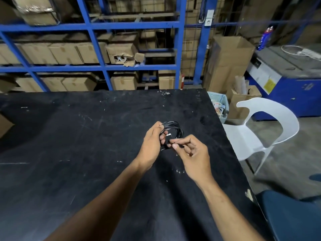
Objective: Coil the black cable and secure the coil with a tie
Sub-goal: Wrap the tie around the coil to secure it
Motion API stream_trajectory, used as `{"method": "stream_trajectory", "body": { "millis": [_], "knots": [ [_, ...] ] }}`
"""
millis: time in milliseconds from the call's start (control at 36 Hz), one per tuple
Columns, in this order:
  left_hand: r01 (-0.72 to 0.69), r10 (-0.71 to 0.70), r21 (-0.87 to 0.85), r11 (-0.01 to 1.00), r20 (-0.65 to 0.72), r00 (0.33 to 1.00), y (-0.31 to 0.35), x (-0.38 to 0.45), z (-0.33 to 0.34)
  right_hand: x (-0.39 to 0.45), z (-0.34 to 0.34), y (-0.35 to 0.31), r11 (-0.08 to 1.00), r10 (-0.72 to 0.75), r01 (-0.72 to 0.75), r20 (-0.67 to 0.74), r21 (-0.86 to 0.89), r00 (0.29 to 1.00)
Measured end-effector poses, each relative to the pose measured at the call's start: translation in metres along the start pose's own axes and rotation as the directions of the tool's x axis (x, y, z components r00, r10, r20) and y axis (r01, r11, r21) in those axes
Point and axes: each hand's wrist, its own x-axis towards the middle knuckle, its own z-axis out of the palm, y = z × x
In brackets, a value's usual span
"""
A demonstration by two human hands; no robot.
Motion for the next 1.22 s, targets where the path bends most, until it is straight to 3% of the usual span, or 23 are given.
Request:
{"method": "stream_trajectory", "body": {
  "millis": [83, 167, 500, 611, 778, 972, 1083, 1222],
  "knots": [
    [-0.056, 0.060, 0.077, 0.996, -0.057, 0.997, 0.006, 0.001, 0.001, 0.006, 0.007, 0.000, 0.999, -0.050, 0.049, -0.093, -0.017, 0.994],
    [-0.085, 0.094, 0.094, 0.992, -0.095, 0.991, 0.010, 0.001, 0.002, 0.010, 0.011, 0.001, 0.998, -0.059, 0.060, -0.088, 0.009, 0.994],
    [-0.052, 0.059, 0.125, 0.991, -0.052, 0.997, 0.012, -0.007, 0.019, 0.025, 0.018, -0.003, 0.984, -0.148, 0.166, -0.210, 0.069, 0.966],
    [0.033, -0.025, 0.139, 0.990, -0.057, 0.998, 0.011, -0.007, 0.023, 0.024, 0.014, 0.002, 0.980, -0.177, 0.193, -0.232, 0.046, 0.956],
    [0.109, -0.100, 0.208, 0.972, -0.055, 0.993, 0.006, -0.004, 0.024, 0.019, 0.004, 0.008, 0.968, -0.239, 0.222, -0.153, -0.120, 0.959],
    [-0.011, 0.024, 0.351, 0.936, -0.034, 0.999, 0.005, -0.003, 0.019, 0.024, -0.006, 0.008, 0.854, -0.439, 0.417, -0.002, -0.312, 0.898],
    [-0.041, 0.044, 0.248, 0.968, -0.007, 0.999, 0.003, -0.004, 0.019, 0.025, -0.008, 0.008, 0.829, -0.452, 0.433, 0.034, -0.353, 0.892],
    [-0.037, 0.048, 0.158, 0.987, -0.067, 0.997, -0.006, -0.005, 0.016, 0.020, -0.007, 0.006, 0.777, -0.467, 0.457, 0.089, -0.434, 0.880]
  ]
}}
